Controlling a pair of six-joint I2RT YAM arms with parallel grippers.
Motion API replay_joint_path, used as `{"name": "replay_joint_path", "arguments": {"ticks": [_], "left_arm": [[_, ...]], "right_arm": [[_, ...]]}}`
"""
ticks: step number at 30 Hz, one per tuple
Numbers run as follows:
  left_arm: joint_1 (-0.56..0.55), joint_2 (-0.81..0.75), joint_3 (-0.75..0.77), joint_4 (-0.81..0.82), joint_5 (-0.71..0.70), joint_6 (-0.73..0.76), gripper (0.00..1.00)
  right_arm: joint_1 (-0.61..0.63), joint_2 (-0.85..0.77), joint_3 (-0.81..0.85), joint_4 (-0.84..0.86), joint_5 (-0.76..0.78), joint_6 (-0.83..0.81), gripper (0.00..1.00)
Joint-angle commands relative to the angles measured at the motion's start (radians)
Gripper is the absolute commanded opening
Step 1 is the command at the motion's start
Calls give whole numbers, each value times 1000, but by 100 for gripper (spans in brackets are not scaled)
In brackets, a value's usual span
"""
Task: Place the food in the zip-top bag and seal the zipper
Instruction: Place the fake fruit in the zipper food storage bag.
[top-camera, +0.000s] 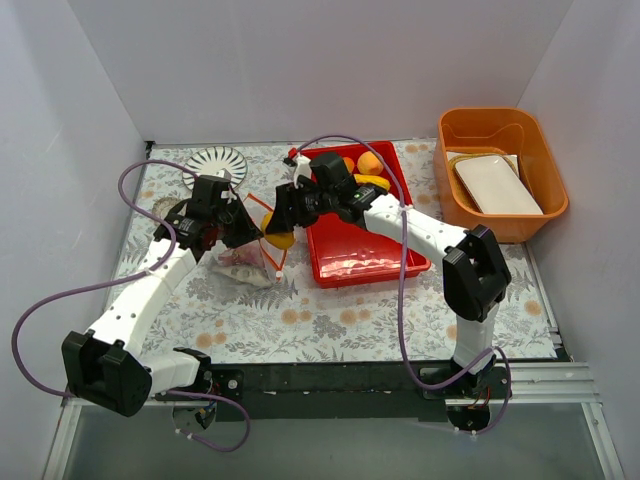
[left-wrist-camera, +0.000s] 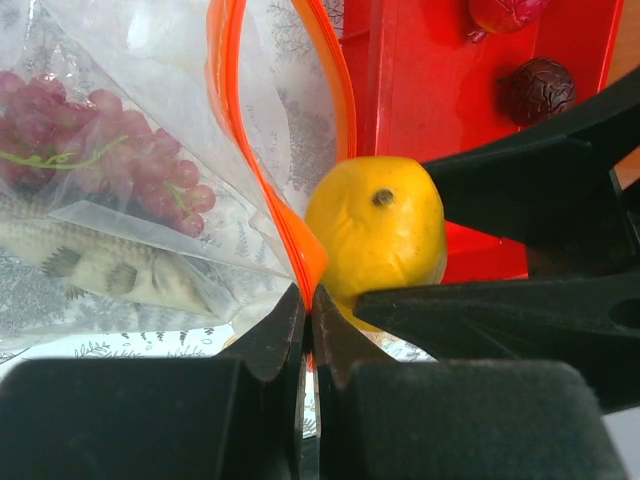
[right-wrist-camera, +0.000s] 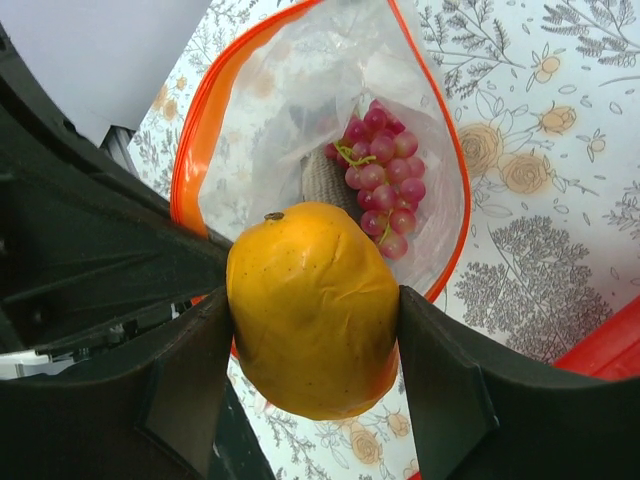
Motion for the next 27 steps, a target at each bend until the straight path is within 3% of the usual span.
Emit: {"name": "replay_joint_path", "arguments": {"ticks": [1,6,9,12,19,27], "left_arm": [[3,-46,42,8,5,-2,0],[3,-52,59,7,2,-6,0],[3,-55,62,4,-6,-8,0],[3,-60,59,-1,-23,-11,0],[3,-66,70,-30,-84,-20,0],[3,-80,72,-36,-133,-25,0]], "right_arm": [[13,49,97,-26,-10,-17,30],[30,107,164,-97,-11,-36,32],[38,118,181,-121,-1,-50,40],[39,110,172,-126,4,-54,49],[38,24,132,-124,130,-89,82],[35,-89,67,-112,326,-116,89]]}}
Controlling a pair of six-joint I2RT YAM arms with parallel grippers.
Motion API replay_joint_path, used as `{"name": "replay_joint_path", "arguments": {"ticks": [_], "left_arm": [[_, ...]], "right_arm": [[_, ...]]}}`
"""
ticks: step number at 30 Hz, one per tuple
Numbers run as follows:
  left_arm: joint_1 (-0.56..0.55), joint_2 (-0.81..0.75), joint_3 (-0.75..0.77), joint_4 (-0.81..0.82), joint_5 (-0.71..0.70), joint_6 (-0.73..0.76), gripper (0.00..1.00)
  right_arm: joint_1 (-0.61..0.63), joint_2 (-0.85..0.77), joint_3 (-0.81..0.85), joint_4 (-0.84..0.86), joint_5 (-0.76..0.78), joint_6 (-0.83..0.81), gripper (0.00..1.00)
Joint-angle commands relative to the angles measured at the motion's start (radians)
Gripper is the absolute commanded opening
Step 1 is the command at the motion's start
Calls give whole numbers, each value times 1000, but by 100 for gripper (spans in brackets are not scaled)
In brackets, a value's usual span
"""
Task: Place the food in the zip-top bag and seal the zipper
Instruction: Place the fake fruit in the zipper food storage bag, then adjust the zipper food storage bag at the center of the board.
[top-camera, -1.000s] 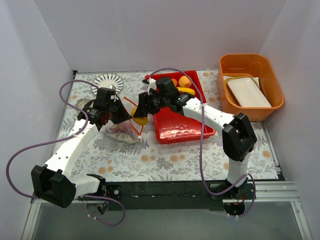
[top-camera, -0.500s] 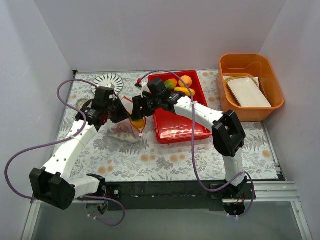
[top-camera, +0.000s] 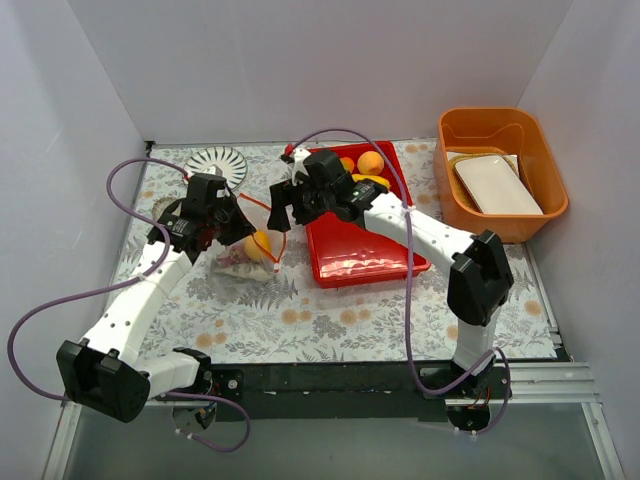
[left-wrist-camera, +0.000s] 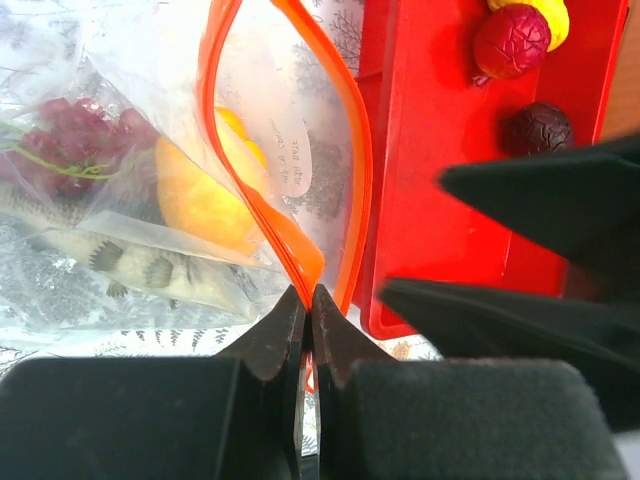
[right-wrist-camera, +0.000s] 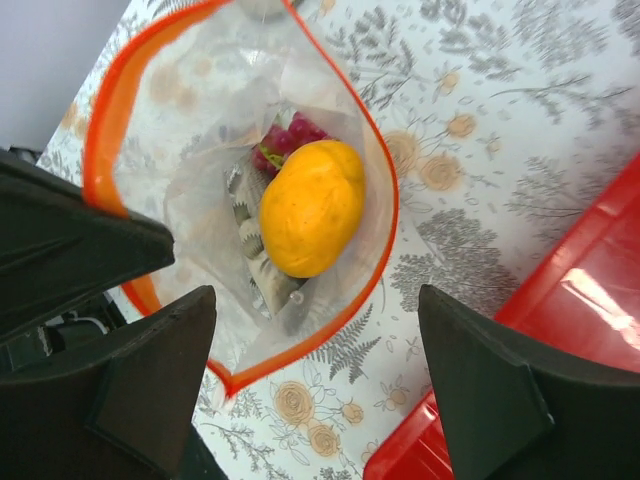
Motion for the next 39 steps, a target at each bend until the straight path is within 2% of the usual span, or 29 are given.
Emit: {"name": "replay_joint_path", "arguments": {"ticks": [1,5,10,12,14,15,16,19,20,24,31,34,37,39], "left_arm": [[2,-50,38,0,-35,-5,0],[2,-56,30,8,-20,-9,0],[0,-64,38,8,-19,-9,0],[2,-67,41,8,-17,-9,0],[2,-67,42,7,-19,-6,0],[2,-67,42,3,-19,-8,0],[2,-68,39,0,-20,-6,0],[2,-76,27,-15,-61,-15,0],[2,-84,28,-23,-81,-17,0],[3,-123,94,-130,-325,-35,0],[69,-136,317,-306,-529,-22,0],[71,-150,393,-380,-627,-26,0],[71,-159,426,-401,-654,24,0],[71,-130,398,-409,-594,79,0]], "right_arm": [[-5,-98,-48,47,113,-29,90],[-18,-47,-28,34,50,-22,86],[-18,45,43,11,-14,-25,71],[-19,99,89,-8,-22,-31,70],[-25,140,113,-15,-51,-37,62],[-25,154,144,-23,-59,-37,55],[-27,162,156,-40,-60,-39,36],[-27,137,141,-12,-71,-43,2],[-25,111,130,0,-85,-45,1],[-16,70,170,28,-157,-42,1],[27,48,262,106,-217,-37,1],[30,105,340,62,-260,-10,1],[36,157,385,78,-332,24,1],[47,133,329,94,-243,44,1]]}}
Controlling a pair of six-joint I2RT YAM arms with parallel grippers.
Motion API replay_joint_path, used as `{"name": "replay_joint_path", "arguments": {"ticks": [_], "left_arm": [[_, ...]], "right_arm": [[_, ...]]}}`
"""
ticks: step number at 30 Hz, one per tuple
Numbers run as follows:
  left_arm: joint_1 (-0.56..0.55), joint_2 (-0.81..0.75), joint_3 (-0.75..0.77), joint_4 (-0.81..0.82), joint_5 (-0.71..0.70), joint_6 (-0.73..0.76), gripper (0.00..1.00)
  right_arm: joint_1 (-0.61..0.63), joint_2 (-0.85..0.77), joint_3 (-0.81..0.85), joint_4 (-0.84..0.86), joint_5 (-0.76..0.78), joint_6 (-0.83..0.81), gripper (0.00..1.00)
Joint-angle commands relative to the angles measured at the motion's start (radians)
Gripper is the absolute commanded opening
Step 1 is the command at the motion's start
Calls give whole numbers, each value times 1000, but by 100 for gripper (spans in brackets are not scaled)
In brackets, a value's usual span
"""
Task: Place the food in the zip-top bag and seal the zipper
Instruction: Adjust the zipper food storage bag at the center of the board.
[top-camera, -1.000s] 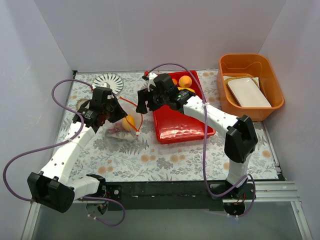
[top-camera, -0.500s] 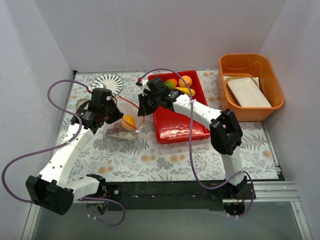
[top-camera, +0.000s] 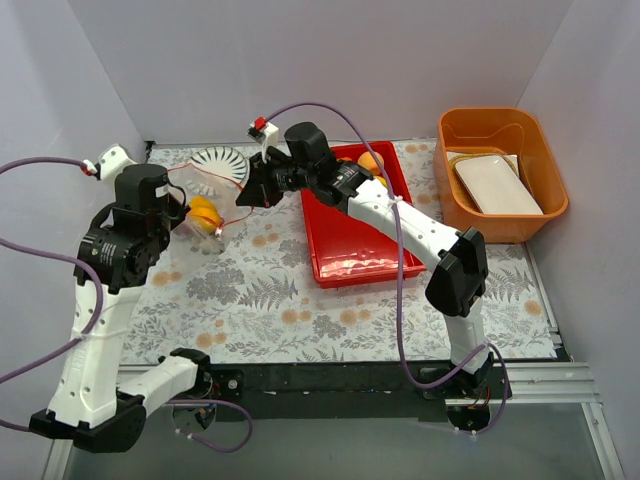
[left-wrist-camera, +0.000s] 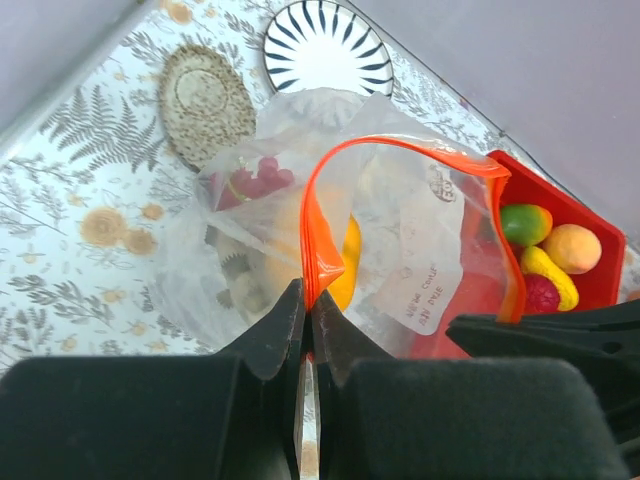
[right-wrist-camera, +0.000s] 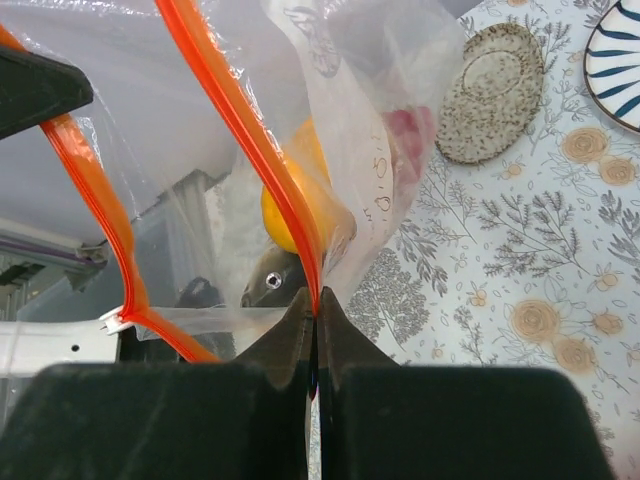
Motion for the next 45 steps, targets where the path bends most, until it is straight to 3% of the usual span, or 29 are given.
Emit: {"name": "replay_joint_path", "arguments": {"ticks": [1,3,8,16,19,24,32,37,41,45], "left_arm": [[7,37,-51,-83,-23,87,0],[7,87,-103,-78,105,61,0],[7,38,-222,70,245,36,0],[7,12,-47,5,60,35,0],[7,15,-9,-12,61,45,0],[7,11,-45,18,136,49,0],[7,40,-382,196,336,30,0],[5,20,-430,279,405,24,0],[7,43,-417,305,452,35,0],[5,41,-412,351,499,42,0]], "right_arm": [[12,-16,-58,100,42,46,1],[27,-82,-121,227,6,32,1],[32,31,101,72,-100,6,1],[34,53,63,92,-102,43,1],[34,66,80,101,-125,71,1],[29,42,-29,113,-47,80,1],[-15,77,-230,86,14,95,1],[-29,22,-316,72,80,60,2],[-34,-21,-369,73,149,46,5],[-40,-64,-389,63,206,34,19]]}}
